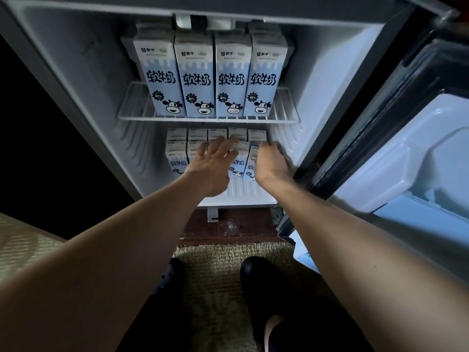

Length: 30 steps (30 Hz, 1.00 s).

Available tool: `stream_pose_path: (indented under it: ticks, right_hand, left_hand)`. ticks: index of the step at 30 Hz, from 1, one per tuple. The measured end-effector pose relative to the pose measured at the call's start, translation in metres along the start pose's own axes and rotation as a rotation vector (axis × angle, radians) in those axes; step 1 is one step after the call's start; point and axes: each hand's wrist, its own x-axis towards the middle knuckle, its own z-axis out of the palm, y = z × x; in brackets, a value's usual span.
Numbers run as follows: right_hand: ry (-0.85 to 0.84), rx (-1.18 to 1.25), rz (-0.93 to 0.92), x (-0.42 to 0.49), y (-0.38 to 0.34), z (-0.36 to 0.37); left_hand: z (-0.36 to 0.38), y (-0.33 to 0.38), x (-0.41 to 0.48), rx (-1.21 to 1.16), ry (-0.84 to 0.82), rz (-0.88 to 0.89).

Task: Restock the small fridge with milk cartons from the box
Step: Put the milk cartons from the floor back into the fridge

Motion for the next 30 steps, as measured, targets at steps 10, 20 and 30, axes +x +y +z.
stream_pose_path:
  ticks: [10, 20, 30]
  right_hand:
    - [0.074, 0.030, 0.057, 0.001, -0.003, 0.007]
    - [0.142, -0.062, -0.028, -0.002, -0.006, 0.007]
    - [0.114, -0.178, -0.107, -0.002, -0.006, 0.006]
  left_hand:
    - [0.009, -0.003, -0.001, 0.046, 0.094, 0.038]
    - [0.009, 0.003, -0.003, 0.044, 0.096, 0.020]
    - [0.007, 0.008, -0.003, 0.021, 0.069, -0.006]
